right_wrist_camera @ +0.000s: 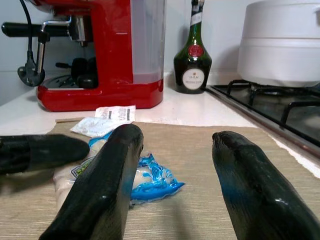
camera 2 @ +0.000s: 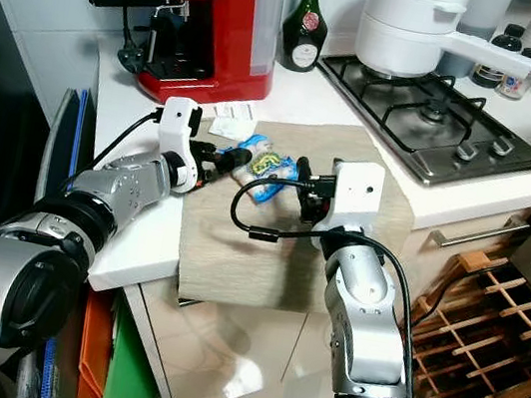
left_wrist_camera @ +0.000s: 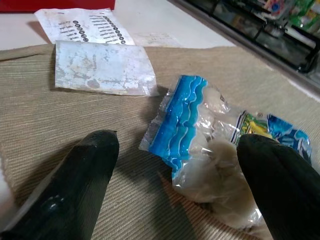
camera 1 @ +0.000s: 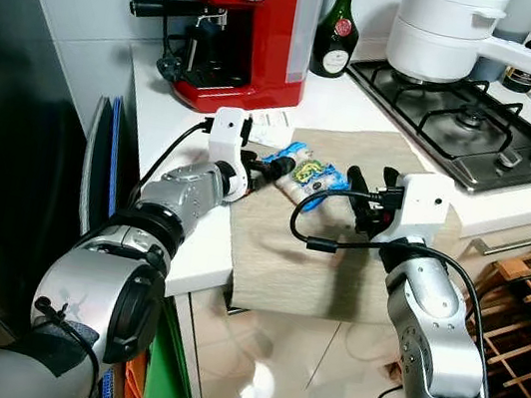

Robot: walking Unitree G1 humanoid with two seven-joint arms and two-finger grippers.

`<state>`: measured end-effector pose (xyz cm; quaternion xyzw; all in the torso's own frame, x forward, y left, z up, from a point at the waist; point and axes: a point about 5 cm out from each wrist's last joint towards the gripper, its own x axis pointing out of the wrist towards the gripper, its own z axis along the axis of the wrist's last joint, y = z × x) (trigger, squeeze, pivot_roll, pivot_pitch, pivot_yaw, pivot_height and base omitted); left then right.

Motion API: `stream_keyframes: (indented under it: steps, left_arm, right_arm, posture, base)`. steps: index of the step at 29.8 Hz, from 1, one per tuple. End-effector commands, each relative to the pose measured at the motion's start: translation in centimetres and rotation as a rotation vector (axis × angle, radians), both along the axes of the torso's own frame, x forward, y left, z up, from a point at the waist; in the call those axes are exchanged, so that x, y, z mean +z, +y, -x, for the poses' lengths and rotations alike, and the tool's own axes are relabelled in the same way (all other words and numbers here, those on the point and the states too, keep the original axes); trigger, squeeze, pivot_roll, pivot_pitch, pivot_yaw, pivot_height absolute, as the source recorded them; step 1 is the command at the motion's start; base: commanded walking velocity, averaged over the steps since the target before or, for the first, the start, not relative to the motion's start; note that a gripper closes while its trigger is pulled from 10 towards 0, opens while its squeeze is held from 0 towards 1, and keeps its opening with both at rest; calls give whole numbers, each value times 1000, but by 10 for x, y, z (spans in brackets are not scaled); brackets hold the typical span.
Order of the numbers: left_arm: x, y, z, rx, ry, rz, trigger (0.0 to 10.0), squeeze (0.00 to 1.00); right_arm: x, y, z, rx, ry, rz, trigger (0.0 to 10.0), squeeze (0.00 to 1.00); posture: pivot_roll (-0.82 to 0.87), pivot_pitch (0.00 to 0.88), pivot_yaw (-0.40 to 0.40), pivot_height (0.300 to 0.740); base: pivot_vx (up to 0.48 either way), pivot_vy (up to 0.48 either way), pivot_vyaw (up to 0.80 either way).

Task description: Restocking fridge

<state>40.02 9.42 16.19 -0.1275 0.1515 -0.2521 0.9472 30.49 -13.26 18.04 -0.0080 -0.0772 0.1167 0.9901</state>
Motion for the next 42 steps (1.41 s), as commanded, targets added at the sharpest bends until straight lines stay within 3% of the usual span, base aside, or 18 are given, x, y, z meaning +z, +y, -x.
stream_keyframes:
  steps: [1,2,6,12,15,18,22,27,30,34,42]
  left_arm:
    - [-22,-1,8,-14,90,-43,7333,0]
    - [-25,-2,9,-26,91,-63,0,0]
    - [-32,2,11,-14,73,-151,0,0]
    - [-32,6,10,-4,27,-205,0,0]
    - [-32,6,11,-10,23,-181,0,0]
    - [-32,4,11,-4,37,-120,0,0]
    - [-32,4,11,39,107,54,0,0]
    - [-30,8,10,65,104,74,0,0]
    - [-21,9,6,67,69,98,0,31]
    - [-11,8,3,46,39,115,0,0]
    - [10,13,-4,73,5,261,0,0]
  right_arm:
    - [2,1,1,3,-1,-8,10000,0]
    - [2,0,1,2,-1,-8,10000,0]
    - [2,0,0,1,1,-7,10000,0]
    - [2,0,0,2,3,-5,10000,0]
    - [2,0,0,2,5,-4,10000,0]
    - [2,1,-1,2,5,-4,10000,0]
    - [3,1,-1,4,5,-4,10000,0]
    - [3,1,-2,3,5,-7,10000,0]
    - [3,1,-3,4,4,-8,10000,0]
    - [5,1,-5,4,0,-9,10000,0]
    - [5,0,-8,6,-1,-16,10000,0]
  posture:
    - [-217,0,82,740]
    - [-217,0,81,740]
    - [-214,0,77,740]
    - [-213,0,75,740]
    - [-213,0,74,740]
    - [-213,0,73,740]
    - [-212,0,71,740]
    - [-211,0,71,740]
    - [-204,0,66,740]
    - [-201,0,63,740]
    - [-195,0,58,740]
  base:
    - [0,0,0]
    - [0,0,0]
    - [0,0,0]
    - [0,0,0]
    - [0,0,0]
    - [0,0,0]
    - [0,0,0]
    - [0,0,0]
    - [0,0,0]
    - [0,0,0]
    - [0,0,0]
